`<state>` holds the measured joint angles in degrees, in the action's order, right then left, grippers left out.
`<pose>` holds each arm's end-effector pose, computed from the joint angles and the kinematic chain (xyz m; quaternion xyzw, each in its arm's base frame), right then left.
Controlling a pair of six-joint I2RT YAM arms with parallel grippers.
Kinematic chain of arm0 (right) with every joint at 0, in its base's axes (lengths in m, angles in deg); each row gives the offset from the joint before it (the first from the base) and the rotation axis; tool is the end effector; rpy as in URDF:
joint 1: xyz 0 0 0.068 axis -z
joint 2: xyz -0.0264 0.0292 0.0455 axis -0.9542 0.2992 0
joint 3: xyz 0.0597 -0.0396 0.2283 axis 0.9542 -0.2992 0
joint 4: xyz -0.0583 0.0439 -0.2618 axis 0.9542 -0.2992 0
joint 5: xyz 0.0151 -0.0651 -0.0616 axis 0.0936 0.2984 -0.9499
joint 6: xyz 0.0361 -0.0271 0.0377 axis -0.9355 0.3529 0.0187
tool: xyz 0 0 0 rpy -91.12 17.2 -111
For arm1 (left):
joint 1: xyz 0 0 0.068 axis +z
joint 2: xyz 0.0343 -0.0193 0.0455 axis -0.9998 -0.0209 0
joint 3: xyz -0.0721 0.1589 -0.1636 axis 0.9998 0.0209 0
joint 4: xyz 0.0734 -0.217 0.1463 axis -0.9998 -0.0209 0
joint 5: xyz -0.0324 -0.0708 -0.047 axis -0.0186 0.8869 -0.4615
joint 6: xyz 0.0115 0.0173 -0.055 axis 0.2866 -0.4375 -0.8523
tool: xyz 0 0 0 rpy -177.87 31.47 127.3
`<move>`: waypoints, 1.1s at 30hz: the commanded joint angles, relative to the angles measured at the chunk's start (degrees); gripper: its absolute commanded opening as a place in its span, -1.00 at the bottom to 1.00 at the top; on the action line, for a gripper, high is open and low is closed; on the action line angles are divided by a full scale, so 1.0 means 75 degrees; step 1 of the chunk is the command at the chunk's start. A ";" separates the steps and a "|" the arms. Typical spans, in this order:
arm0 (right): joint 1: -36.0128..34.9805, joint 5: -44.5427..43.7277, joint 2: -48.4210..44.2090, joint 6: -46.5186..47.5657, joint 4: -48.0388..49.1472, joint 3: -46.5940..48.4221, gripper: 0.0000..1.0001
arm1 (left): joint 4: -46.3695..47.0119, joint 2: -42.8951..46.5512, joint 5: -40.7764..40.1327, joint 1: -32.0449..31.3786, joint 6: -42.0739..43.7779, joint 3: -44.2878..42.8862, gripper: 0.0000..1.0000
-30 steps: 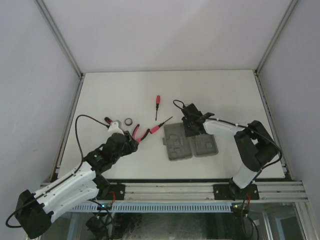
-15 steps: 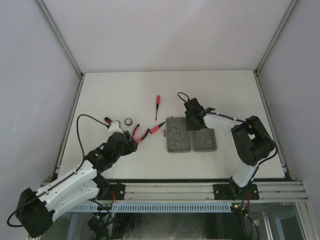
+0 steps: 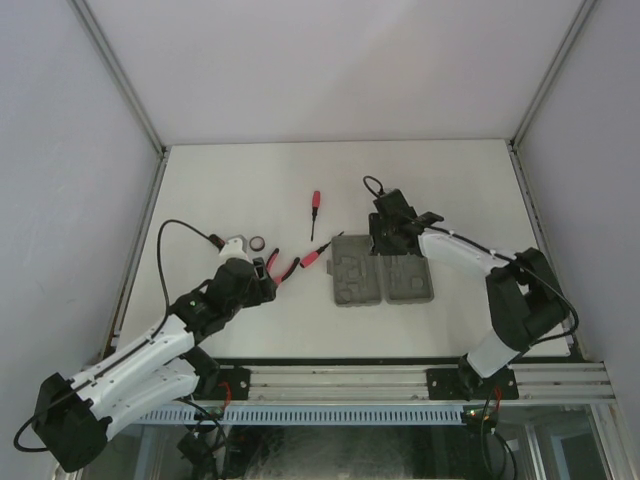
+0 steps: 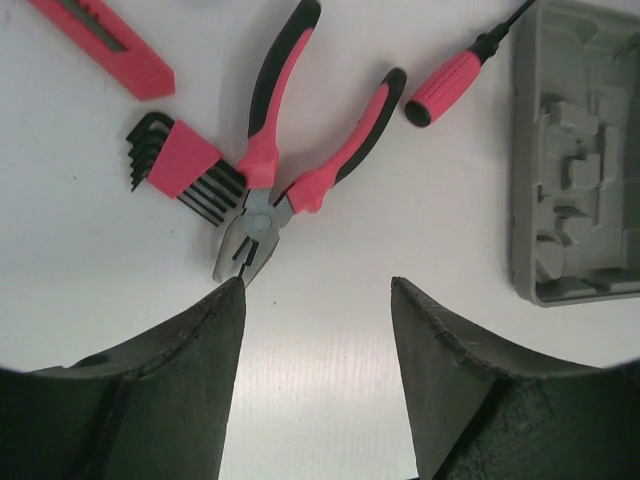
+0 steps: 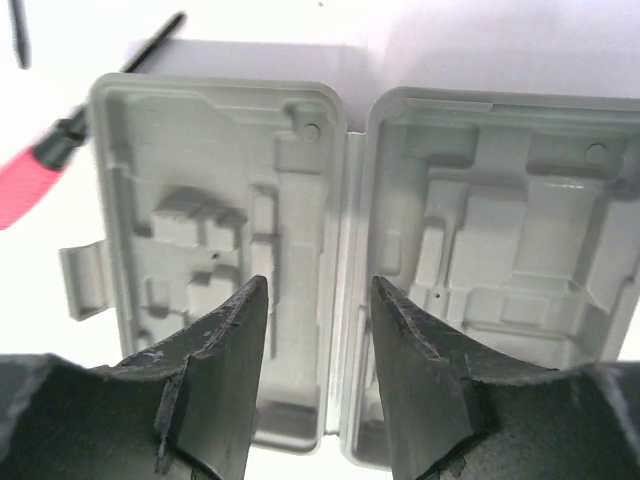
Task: Sort the tools into containers
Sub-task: Move the storage box to the center of the board, then pick up the pliers at the center of the board.
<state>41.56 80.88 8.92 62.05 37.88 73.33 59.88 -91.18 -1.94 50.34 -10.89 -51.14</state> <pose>0.2948 0.1723 0.1508 -0.0211 0.9634 0.0855 0.2531 0.1691 -0.1173 0.1710 -0.0942 0.9019 -0.1478 0.3948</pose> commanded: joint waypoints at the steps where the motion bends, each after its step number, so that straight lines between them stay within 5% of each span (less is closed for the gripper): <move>1: -0.0136 -0.0103 -0.1101 0.0019 -0.0095 -0.0124 -0.08 | -0.0132 -0.0078 -0.0298 0.0062 0.0487 -0.0736 0.29; 19: -0.0417 0.0721 -0.5283 -0.0975 -0.0098 -0.3051 0.00 | 0.0024 -0.2196 -0.0872 0.0252 0.1125 -0.1961 0.21; 33: -0.1358 0.0440 -0.5704 -0.1556 -0.0284 -0.3655 -0.03 | 0.0924 -0.4068 -0.0581 0.1068 0.1513 -0.2285 0.04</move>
<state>32.93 85.58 -33.22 52.45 35.17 45.70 62.43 -118.15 -7.42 57.27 -1.65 -64.96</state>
